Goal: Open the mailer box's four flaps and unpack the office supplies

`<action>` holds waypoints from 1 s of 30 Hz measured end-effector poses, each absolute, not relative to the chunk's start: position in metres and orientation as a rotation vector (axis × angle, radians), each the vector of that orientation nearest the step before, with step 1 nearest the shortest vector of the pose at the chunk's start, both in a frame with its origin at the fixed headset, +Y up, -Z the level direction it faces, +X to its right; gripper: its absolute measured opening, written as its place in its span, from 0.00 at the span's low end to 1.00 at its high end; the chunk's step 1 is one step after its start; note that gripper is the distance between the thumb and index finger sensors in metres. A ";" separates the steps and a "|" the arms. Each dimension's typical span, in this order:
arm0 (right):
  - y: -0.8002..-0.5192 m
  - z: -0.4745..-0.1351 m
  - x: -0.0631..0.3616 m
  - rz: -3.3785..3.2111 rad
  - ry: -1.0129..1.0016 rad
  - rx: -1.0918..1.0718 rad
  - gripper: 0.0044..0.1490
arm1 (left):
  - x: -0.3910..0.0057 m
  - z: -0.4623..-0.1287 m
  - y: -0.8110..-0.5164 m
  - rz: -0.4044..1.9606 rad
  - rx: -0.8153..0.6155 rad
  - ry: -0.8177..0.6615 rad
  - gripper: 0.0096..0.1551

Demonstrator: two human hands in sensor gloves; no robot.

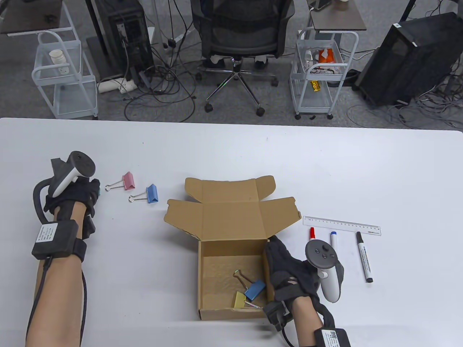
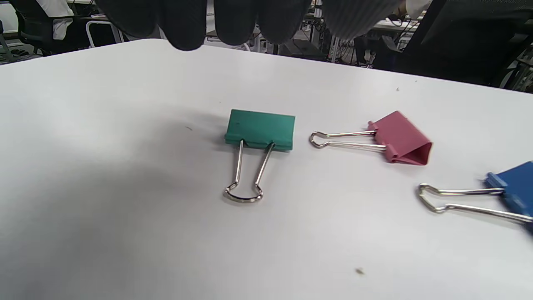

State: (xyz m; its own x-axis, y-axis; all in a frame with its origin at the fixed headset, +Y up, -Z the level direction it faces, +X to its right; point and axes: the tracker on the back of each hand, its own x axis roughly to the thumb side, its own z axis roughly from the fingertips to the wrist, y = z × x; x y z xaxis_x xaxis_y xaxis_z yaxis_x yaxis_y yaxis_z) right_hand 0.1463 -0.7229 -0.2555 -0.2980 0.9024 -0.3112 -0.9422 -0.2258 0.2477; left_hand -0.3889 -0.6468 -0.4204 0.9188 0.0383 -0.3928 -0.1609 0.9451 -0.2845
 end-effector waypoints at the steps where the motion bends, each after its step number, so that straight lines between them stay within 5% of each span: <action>1: -0.723 -0.256 0.146 1.819 0.458 -0.117 0.41 | -0.386 -0.416 -0.643 0.109 -0.313 0.384 0.38; 30: -0.723 -0.256 0.146 1.810 0.461 -0.116 0.42 | -0.231 -0.319 -0.567 0.152 -0.199 -0.110 0.39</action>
State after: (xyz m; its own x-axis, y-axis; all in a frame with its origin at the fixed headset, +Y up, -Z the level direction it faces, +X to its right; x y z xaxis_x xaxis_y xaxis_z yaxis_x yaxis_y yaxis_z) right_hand 0.1458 -0.7232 -0.2557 -0.2913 0.9040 -0.3129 -0.9436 -0.2177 0.2497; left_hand -0.2314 -0.5668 -0.3190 0.9826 0.1606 0.0932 -0.1390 0.9690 -0.2043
